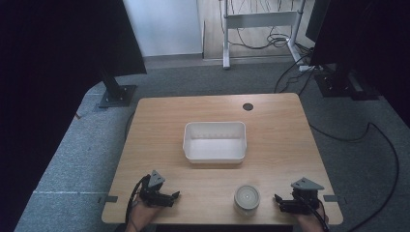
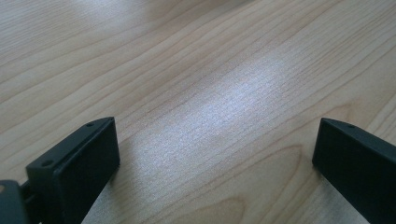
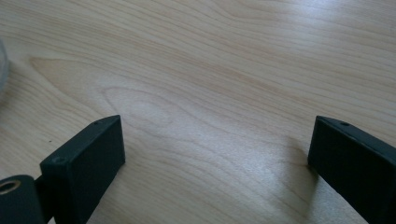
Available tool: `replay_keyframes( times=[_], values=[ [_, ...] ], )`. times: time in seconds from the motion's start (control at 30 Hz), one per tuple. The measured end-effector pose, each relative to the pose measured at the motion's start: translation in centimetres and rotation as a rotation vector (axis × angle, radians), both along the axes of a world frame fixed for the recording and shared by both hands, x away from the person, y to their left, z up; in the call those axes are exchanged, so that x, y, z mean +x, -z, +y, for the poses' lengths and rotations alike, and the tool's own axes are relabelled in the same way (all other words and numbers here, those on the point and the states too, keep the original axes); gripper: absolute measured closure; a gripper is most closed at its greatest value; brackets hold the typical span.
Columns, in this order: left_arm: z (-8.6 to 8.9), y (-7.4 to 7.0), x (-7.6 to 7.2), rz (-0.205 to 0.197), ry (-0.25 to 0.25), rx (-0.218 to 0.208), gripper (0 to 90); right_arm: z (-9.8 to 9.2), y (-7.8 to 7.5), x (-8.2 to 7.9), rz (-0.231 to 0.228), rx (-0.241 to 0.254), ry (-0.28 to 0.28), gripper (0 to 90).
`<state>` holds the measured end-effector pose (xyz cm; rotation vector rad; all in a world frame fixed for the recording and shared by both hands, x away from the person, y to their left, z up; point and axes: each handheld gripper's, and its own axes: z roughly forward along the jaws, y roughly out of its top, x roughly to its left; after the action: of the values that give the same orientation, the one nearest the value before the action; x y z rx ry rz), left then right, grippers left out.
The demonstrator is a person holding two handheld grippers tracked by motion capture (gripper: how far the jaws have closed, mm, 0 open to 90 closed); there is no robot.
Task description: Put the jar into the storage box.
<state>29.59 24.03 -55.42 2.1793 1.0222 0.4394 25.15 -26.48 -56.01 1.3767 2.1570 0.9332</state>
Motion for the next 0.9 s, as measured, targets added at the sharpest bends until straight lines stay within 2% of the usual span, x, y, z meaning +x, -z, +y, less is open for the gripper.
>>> replay_keyframes(
  times=[0.23,0.9],
  values=[
    [0.0,0.0,0.0,0.001,-0.001,0.0,0.3,0.5,-0.7,-0.5,-0.025,-0.006,-0.008,0.9],
    [0.0,0.0,0.0,0.0,-0.002,0.0,0.3,1.6,-1.8,-2.1,-0.022,0.024,-0.054,0.0]
  ],
)
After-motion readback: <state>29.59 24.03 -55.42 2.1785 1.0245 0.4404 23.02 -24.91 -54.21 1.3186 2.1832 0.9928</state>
